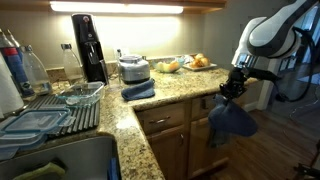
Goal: Pick up the towel and place it on the hook
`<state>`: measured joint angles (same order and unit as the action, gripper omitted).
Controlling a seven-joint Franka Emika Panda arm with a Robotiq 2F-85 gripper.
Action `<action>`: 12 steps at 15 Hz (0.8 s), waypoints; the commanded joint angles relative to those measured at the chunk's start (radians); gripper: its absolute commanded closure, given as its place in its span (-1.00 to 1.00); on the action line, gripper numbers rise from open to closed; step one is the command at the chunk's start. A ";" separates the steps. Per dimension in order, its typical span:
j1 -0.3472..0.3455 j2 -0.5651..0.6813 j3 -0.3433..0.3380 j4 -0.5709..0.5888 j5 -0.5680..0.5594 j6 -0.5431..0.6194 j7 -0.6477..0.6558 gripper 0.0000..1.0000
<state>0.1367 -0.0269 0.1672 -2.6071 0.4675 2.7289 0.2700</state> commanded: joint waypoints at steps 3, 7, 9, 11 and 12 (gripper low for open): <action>0.007 0.000 -0.007 0.001 -0.001 -0.001 0.003 0.92; 0.007 0.076 -0.007 0.008 0.095 0.072 -0.018 0.92; 0.002 0.112 0.005 0.019 0.193 0.101 -0.068 0.92; -0.007 0.148 0.020 0.032 0.283 0.125 -0.133 0.92; -0.010 0.165 0.027 0.038 0.326 0.140 -0.167 0.92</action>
<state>0.1365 0.0948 0.1720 -2.5891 0.6808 2.8210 0.1876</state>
